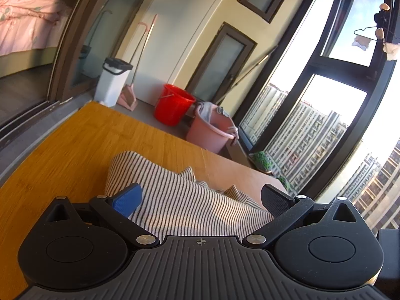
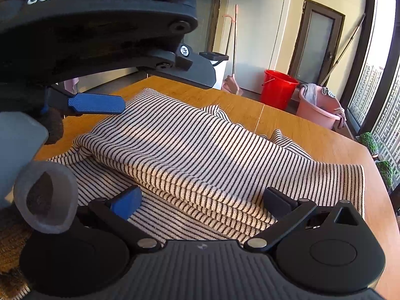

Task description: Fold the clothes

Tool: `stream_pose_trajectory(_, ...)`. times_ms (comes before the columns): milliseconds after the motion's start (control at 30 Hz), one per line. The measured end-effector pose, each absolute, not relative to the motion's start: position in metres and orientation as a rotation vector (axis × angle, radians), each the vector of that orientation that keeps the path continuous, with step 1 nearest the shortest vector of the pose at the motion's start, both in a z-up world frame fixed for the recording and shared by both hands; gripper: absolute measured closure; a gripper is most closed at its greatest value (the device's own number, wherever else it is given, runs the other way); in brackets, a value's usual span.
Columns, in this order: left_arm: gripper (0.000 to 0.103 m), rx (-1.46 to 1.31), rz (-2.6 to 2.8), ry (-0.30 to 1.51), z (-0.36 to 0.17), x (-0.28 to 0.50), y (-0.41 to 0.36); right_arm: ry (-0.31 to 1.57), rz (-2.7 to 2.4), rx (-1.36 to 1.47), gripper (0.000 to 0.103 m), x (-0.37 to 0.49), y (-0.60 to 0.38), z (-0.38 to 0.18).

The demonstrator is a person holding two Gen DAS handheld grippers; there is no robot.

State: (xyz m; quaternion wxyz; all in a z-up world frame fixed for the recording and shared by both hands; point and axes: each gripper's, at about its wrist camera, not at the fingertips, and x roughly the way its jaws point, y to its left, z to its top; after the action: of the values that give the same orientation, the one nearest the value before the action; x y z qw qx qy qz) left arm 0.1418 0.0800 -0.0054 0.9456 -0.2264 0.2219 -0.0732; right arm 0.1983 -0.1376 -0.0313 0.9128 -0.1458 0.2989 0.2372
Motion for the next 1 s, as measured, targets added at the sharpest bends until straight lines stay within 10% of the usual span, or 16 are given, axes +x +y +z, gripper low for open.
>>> stream_pose_trajectory(1000, 0.0, -0.267, -0.074, 0.532, 0.021, 0.107, 0.06, 0.638, 0.525, -0.273, 0.0, 0.19, -0.14, -0.023)
